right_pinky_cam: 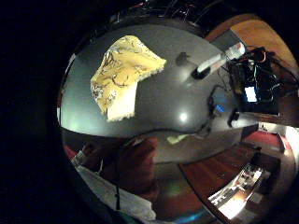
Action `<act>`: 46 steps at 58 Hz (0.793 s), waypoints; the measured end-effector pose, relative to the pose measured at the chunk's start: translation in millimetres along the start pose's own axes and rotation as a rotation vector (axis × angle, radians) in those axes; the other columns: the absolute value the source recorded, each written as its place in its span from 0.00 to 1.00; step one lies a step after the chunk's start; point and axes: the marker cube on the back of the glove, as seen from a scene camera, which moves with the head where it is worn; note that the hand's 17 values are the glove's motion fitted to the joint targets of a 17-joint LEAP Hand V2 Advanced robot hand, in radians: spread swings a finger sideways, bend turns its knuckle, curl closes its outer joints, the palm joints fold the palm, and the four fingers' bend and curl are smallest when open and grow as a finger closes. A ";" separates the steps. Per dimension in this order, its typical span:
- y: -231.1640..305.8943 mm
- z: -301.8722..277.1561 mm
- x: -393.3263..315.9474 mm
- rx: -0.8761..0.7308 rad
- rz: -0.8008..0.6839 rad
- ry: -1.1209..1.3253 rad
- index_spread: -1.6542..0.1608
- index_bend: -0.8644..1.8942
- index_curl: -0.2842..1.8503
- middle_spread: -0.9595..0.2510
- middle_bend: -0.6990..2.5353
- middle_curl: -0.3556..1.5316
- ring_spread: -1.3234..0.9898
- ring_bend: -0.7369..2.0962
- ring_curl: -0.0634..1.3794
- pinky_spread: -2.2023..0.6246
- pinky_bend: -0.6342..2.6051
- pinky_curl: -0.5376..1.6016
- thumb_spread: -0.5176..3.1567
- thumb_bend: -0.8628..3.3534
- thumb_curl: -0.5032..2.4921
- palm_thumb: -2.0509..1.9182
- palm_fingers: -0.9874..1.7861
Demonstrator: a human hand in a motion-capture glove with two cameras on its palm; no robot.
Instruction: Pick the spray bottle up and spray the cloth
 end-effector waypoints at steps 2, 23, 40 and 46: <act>1.9 0.7 2.9 0.006 0.010 -0.007 0.67 0.37 0.25 0.79 0.27 0.32 0.60 0.33 0.17 0.85 0.29 0.39 0.41 0.20 0.28 0.65 0.34; 14.5 5.6 58.1 0.045 0.127 -0.036 0.67 0.37 0.26 0.79 0.27 0.33 0.60 0.33 0.19 0.86 0.29 0.40 0.41 0.20 0.28 0.66 0.35; 13.2 -4.1 115.8 0.295 0.266 -0.169 0.69 0.36 0.25 0.79 0.29 0.35 0.59 0.34 0.21 0.85 0.30 0.41 0.41 0.20 0.29 0.67 0.38; 6.9 -3.9 132.4 0.387 0.326 -0.239 0.70 0.35 0.24 0.78 0.30 0.36 0.59 0.35 0.22 0.85 0.30 0.41 0.41 0.20 0.29 0.67 0.39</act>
